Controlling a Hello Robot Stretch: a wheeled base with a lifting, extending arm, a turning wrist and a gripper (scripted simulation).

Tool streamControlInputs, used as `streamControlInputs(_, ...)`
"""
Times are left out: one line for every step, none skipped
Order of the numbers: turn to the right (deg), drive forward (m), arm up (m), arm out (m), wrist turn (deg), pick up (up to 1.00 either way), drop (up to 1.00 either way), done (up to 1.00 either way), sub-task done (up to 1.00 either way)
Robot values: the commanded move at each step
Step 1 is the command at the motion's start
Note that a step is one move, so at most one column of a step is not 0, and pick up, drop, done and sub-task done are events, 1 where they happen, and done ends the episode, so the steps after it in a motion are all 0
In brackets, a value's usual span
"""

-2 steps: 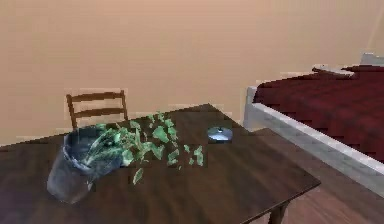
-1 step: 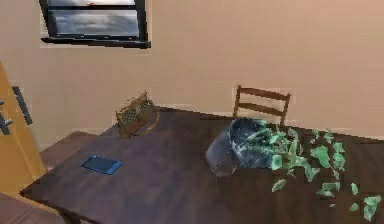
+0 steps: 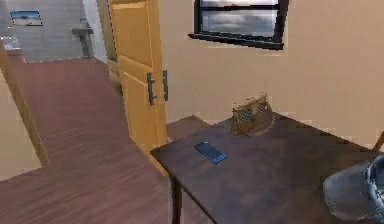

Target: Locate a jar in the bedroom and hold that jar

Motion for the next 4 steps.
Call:
streamControlInputs(45.0, 0.0, 0.0, 0.0, 0.0, 0.0, 0.0, 0.0, 0.0)
streamControlInputs(45.0, 0.0, 0.0, 0.0, 0.0, 0.0, 0.0, 0.0, 0.0)
streamControlInputs(9.0, 0.0, 0.0, 0.0, 0.0, 0.0, 0.0, 0.0, 0.0)
streamControlInputs(0.0, 0.2, 0.0, 0.0, 0.0, 0.0, 0.0, 0.0, 0.0)
